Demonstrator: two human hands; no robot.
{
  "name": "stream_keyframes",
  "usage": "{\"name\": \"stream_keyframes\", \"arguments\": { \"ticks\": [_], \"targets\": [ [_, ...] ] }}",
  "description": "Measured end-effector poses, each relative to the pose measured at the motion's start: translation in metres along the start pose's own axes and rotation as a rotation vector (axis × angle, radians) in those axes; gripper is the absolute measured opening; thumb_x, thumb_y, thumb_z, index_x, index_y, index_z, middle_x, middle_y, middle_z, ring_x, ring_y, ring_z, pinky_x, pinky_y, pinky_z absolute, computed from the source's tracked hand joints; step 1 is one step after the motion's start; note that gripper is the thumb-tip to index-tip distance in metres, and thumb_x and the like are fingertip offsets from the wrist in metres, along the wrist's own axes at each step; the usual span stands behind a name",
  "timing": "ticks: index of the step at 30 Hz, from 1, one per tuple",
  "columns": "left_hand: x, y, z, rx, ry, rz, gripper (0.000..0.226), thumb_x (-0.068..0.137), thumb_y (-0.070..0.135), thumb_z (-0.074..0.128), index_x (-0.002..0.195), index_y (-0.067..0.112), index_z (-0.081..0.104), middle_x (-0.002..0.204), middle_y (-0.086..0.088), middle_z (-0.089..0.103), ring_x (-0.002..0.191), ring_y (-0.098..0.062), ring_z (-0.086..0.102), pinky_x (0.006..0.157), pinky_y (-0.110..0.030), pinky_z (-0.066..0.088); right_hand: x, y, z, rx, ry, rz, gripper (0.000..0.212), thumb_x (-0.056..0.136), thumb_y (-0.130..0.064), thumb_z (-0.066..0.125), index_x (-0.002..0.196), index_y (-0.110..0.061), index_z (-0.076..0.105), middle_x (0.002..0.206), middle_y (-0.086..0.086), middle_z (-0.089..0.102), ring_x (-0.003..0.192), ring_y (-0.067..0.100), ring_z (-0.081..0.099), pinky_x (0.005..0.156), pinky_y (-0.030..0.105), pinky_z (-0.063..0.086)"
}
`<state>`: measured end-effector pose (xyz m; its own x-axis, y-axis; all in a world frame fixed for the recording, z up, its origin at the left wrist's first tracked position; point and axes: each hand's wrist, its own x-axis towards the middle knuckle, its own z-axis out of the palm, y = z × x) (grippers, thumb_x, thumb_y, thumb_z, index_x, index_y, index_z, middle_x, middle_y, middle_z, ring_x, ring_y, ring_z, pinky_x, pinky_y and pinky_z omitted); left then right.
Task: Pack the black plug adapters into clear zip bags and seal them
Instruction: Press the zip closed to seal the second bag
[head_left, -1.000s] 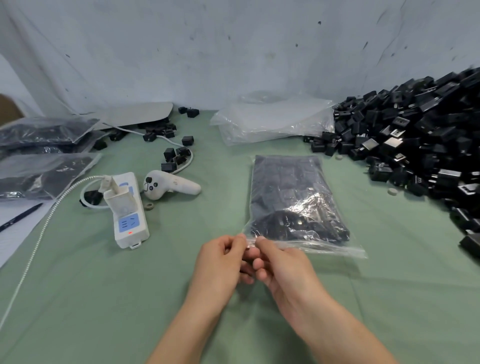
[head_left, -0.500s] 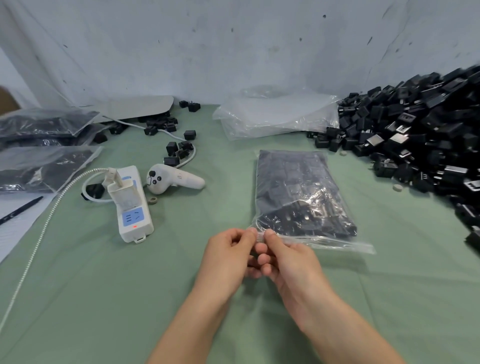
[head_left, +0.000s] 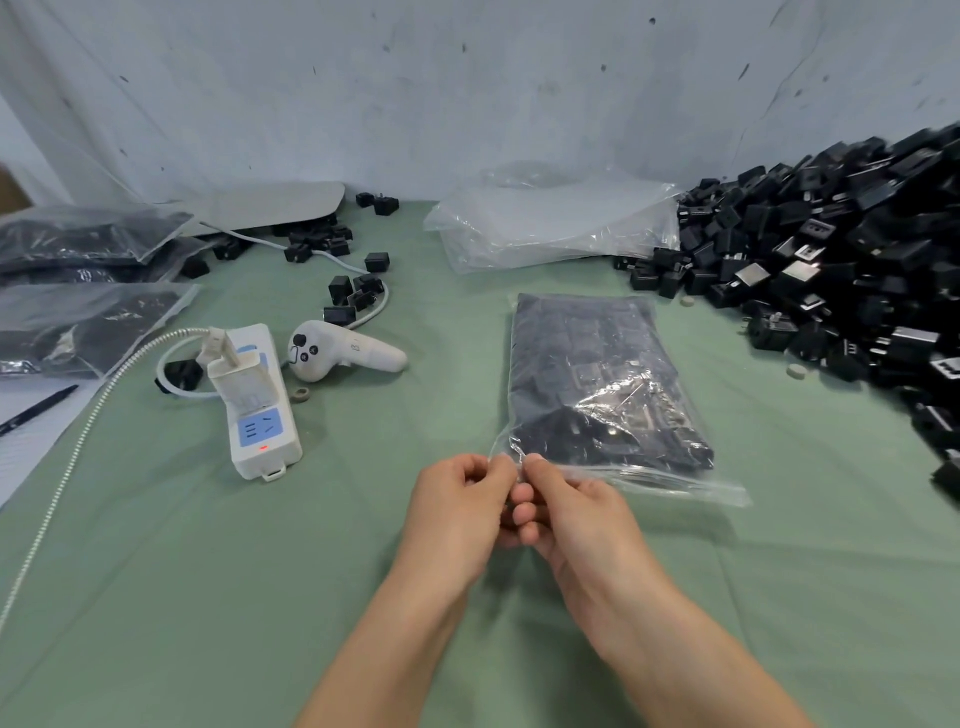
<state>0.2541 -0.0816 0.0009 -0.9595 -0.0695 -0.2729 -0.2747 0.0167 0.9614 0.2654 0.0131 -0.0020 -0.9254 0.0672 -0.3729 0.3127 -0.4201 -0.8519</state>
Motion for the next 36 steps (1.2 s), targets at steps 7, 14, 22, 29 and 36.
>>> {"name": "stream_keyframes", "arguments": {
  "ticks": [7, 14, 22, 29, 36],
  "targets": [
    [-0.0031, 0.0023, -0.0032, 0.012, -0.006, 0.005, 0.029, 0.1, 0.02, 0.054, 0.083, 0.001, 0.066, 0.065, -0.007, 0.067, 0.05, -0.014, 0.06, 0.048, -0.023, 0.05, -0.0063, -0.0017, -0.0011, 0.168, 0.11, 0.054, 0.027, 0.101, -0.017, 0.057, 0.08, -0.001, 0.063, 0.058, 0.007, 0.066, 0.04, 0.009, 0.054, 0.042, 0.018, 0.048],
    [-0.0042, 0.004, -0.0025, -0.114, -0.042, -0.078, 0.032, 0.099, 0.025, 0.059, 0.085, -0.002, 0.071, 0.067, -0.01, 0.068, 0.052, -0.015, 0.062, 0.048, -0.022, 0.05, -0.0067, -0.0025, -0.003, 0.172, 0.134, 0.064, 0.03, 0.101, -0.015, 0.058, 0.078, 0.003, 0.064, 0.054, 0.006, 0.063, 0.039, 0.009, 0.053, 0.042, 0.017, 0.047],
    [-0.0038, 0.0053, -0.0005, -0.104, -0.045, -0.07, 0.034, 0.097, 0.023, 0.062, 0.068, 0.008, 0.072, 0.063, -0.01, 0.069, 0.051, -0.015, 0.062, 0.047, -0.022, 0.05, -0.0059, -0.0036, -0.0026, 0.157, 0.121, 0.075, 0.029, 0.101, -0.018, 0.057, 0.086, 0.006, 0.063, 0.051, 0.005, 0.059, 0.041, 0.01, 0.052, 0.042, 0.018, 0.047],
    [-0.0027, 0.0052, 0.0049, -0.077, -0.003, -0.058, 0.029, 0.097, 0.019, 0.061, 0.074, 0.003, 0.07, 0.059, -0.007, 0.068, 0.047, -0.014, 0.059, 0.047, -0.022, 0.05, -0.0052, -0.0049, -0.0036, 0.121, 0.101, 0.068, 0.033, 0.102, -0.018, 0.055, 0.08, 0.004, 0.063, 0.05, 0.004, 0.058, 0.044, 0.011, 0.052, 0.044, 0.018, 0.048],
    [-0.0033, 0.0063, 0.0019, -0.115, -0.03, -0.049, 0.024, 0.096, 0.02, 0.063, 0.081, 0.002, 0.065, 0.059, -0.006, 0.065, 0.046, -0.013, 0.059, 0.047, -0.023, 0.051, -0.0049, -0.007, -0.0056, 0.123, 0.028, 0.084, 0.028, 0.101, -0.018, 0.058, 0.084, 0.002, 0.067, 0.054, 0.003, 0.059, 0.042, 0.007, 0.052, 0.041, 0.017, 0.046]
  ]
}}
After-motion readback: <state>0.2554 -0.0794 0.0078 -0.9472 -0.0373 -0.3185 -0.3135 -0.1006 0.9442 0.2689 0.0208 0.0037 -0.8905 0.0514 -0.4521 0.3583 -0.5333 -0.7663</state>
